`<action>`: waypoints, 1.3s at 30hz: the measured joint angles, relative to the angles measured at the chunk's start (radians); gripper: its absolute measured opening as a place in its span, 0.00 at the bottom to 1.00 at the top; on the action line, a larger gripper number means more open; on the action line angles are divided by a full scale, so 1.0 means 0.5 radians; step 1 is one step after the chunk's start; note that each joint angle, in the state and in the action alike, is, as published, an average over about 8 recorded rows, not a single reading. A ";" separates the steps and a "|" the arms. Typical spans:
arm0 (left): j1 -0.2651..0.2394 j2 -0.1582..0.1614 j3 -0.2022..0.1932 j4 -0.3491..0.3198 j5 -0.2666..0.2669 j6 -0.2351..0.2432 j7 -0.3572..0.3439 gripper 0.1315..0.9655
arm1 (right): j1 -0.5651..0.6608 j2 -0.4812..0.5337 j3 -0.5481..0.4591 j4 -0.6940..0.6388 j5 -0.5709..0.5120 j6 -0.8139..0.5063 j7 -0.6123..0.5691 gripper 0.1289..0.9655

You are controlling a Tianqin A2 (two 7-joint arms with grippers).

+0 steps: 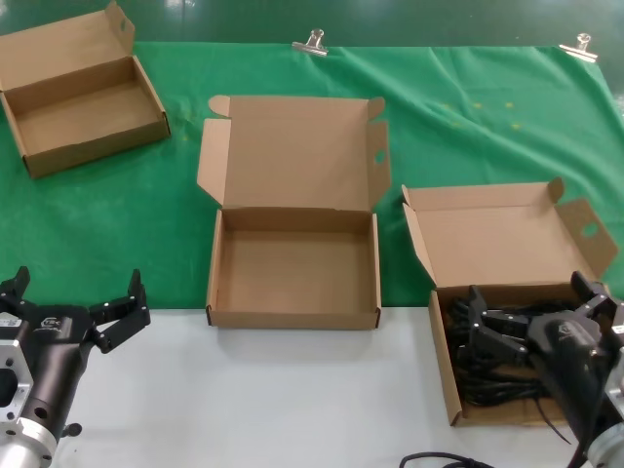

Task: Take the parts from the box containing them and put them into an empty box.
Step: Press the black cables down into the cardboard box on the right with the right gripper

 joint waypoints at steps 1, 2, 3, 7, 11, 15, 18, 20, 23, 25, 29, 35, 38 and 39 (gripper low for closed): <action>0.000 0.000 0.000 0.000 0.000 0.000 0.000 1.00 | 0.000 0.000 0.000 0.000 0.000 0.000 0.000 1.00; 0.000 0.000 0.000 0.000 0.000 0.000 0.000 1.00 | 0.000 0.000 0.000 0.000 0.000 0.000 0.000 1.00; 0.000 0.000 0.000 0.000 0.000 0.000 0.000 1.00 | 0.000 0.000 0.000 0.000 0.000 0.000 0.000 1.00; 0.000 0.000 0.000 0.000 0.000 0.000 0.000 1.00 | 0.000 0.000 0.000 0.000 0.000 0.000 0.000 1.00; 0.000 0.000 0.000 0.000 0.000 0.000 0.000 1.00 | 0.000 0.000 0.000 0.000 0.000 0.000 0.000 1.00; 0.000 0.000 0.000 0.000 0.000 0.000 0.000 1.00 | 0.000 0.000 0.000 0.000 0.000 0.000 0.000 1.00; 0.000 0.000 0.000 0.000 0.000 0.000 0.000 1.00 | 0.000 0.002 -0.002 0.000 0.000 0.001 0.000 1.00; 0.000 0.000 0.000 0.000 0.000 0.000 0.000 1.00 | -0.002 0.009 -0.008 0.001 0.002 0.005 0.000 1.00; 0.000 0.000 0.000 0.000 0.000 0.000 0.000 1.00 | -0.011 0.048 -0.040 0.008 0.020 0.028 0.000 1.00; 0.000 0.000 0.000 0.000 0.000 0.000 0.000 1.00 | -0.022 0.101 -0.084 0.020 0.052 0.063 -0.007 1.00; 0.000 0.000 0.000 0.000 0.000 0.000 0.000 1.00 | -0.039 0.285 -0.237 0.066 0.196 0.184 -0.059 1.00; 0.000 0.000 0.000 0.000 0.000 0.000 0.000 1.00 | -0.002 0.682 -0.578 0.179 0.556 0.426 -0.266 1.00; 0.000 0.000 0.000 0.000 0.000 0.000 0.000 1.00 | 0.074 0.894 -0.784 0.238 0.767 0.561 -0.457 1.00; 0.000 0.000 0.000 0.000 0.000 0.000 0.000 1.00 | 0.110 0.964 -0.859 0.255 0.842 0.610 -0.536 1.00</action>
